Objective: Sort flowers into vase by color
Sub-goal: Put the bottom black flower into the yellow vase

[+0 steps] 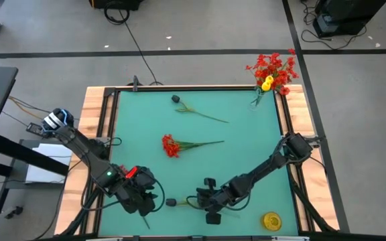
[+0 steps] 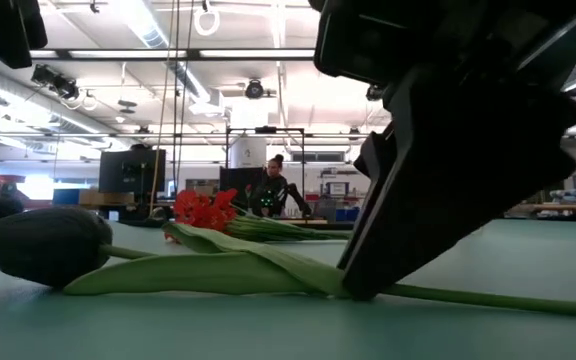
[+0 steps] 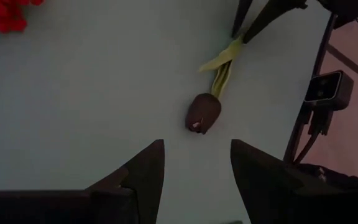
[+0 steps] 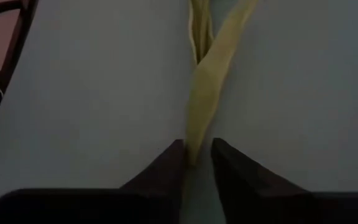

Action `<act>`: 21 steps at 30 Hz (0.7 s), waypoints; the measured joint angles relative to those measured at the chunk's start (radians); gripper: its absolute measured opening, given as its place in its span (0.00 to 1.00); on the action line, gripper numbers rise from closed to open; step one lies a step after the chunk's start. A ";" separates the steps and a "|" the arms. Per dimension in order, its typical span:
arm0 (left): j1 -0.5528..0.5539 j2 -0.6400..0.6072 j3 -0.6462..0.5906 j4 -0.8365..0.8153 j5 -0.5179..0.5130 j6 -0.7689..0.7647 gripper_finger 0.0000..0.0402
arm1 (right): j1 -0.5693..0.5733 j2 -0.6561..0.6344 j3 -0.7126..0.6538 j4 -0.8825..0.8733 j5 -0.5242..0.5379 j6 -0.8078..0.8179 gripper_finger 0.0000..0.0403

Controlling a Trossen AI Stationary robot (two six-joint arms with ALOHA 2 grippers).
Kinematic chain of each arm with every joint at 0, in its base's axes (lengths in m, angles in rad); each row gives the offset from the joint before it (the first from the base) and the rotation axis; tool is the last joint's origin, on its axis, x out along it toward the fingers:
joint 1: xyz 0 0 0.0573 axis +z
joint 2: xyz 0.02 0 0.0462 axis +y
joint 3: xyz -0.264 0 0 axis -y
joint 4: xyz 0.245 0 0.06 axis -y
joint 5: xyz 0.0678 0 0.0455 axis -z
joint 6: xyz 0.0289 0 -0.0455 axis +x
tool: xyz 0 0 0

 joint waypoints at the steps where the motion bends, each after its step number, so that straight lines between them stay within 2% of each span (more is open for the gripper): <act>1: 0.004 0.000 0.000 0.000 -0.003 0.000 0.47 | -0.001 0.000 0.000 -0.003 -0.004 0.000 0.18; 5: 0.026 0.000 0.000 0.009 -0.019 -0.003 0.47 | -0.005 -0.005 0.000 -0.016 0.006 0.056 0.05; 8: 0.042 0.000 0.000 0.009 -0.027 -0.044 0.47 | -0.009 -0.018 -0.002 -0.032 0.053 0.138 0.03; 13: 0.046 -0.004 0.000 0.009 -0.108 -0.114 0.47 | -0.016 -0.093 -0.007 -0.096 0.247 0.231 0.01; 21: 0.047 -0.057 0.000 -0.005 -0.192 -0.062 0.47 | -0.033 -0.307 -0.006 -0.262 0.555 0.320 0.01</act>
